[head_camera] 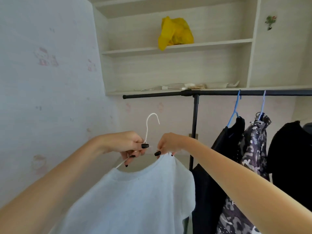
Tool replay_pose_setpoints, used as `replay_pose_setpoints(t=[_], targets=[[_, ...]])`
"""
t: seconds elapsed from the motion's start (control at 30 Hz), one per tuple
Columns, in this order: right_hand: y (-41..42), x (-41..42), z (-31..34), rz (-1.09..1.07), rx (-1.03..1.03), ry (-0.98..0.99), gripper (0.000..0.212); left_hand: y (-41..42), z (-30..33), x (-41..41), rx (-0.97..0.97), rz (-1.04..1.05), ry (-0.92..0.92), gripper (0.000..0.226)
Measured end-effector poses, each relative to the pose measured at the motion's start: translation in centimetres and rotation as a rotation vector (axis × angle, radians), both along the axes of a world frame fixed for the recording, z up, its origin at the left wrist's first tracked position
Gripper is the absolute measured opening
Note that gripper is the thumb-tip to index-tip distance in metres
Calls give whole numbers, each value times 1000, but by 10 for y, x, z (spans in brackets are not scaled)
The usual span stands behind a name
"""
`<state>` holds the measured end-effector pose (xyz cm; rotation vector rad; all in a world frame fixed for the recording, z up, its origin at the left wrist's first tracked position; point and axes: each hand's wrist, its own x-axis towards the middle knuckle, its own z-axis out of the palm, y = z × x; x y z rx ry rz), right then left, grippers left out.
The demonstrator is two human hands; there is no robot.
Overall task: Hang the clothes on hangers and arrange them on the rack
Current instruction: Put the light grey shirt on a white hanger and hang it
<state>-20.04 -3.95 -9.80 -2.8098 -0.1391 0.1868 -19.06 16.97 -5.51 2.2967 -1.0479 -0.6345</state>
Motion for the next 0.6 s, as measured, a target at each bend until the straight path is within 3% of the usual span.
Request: replay_pose_setpoints(t=[0.17,0.37,0.6], targets=[[-23,-9,0,-121,-28,-138,36,-23,-5,-5,-173,58,-11,33],[-76,-25,-1,-389,-143,-364,24,-96,-4,-11,-301,-8,31,32],[-142,-47,12,-561,-104,-435,22,-194,-10,-8,-405,-32,68,32]])
